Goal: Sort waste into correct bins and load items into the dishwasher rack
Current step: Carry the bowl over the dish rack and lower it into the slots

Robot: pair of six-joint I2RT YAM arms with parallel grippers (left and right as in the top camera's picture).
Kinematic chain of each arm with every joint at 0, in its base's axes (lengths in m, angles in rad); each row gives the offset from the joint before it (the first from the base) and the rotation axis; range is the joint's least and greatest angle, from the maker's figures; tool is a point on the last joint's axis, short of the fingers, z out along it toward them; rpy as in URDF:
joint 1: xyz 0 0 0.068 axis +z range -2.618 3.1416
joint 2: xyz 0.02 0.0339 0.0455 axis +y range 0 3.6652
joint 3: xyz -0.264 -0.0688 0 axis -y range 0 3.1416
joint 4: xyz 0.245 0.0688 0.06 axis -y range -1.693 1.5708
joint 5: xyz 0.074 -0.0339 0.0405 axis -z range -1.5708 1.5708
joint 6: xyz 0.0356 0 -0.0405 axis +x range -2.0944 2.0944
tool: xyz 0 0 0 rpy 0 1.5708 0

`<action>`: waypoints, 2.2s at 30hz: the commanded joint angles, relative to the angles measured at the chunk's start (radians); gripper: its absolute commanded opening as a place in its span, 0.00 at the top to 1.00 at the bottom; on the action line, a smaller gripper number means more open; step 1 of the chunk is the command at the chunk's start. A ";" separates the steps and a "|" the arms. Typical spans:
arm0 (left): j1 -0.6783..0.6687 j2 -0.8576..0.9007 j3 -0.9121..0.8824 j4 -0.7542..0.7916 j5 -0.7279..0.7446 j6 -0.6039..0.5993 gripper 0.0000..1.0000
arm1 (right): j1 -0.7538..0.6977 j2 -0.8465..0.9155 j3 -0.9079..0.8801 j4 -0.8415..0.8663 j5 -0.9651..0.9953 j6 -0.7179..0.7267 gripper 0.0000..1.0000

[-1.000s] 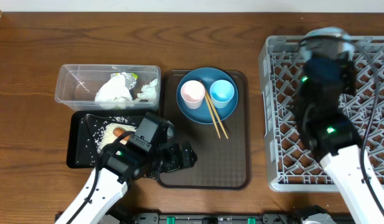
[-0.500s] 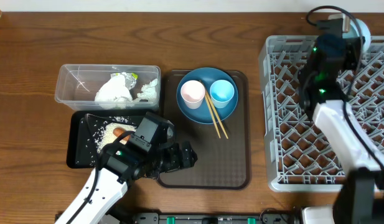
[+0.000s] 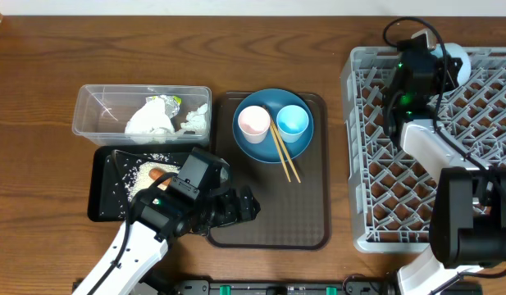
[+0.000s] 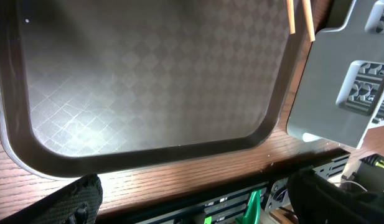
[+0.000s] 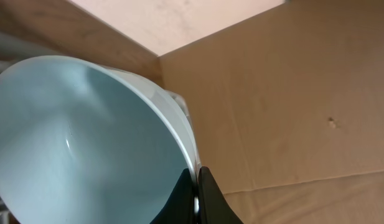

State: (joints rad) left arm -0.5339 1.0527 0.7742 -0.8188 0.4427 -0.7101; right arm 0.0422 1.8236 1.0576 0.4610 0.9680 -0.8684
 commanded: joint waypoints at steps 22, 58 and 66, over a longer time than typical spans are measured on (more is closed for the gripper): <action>-0.002 -0.008 0.019 -0.003 0.002 0.002 0.02 | 0.175 0.006 0.014 -0.228 0.076 0.220 0.86; -0.002 -0.008 0.019 -0.003 0.002 0.002 0.02 | 0.153 -0.372 0.014 -0.631 -0.496 0.713 0.99; -0.002 -0.008 0.019 -0.003 0.002 0.002 0.02 | -0.138 -0.354 0.013 -0.701 -0.978 0.832 0.99</action>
State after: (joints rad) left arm -0.5339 1.0527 0.7742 -0.8188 0.4427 -0.7101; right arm -0.0307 1.4448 1.0695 -0.2314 0.2485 -0.1108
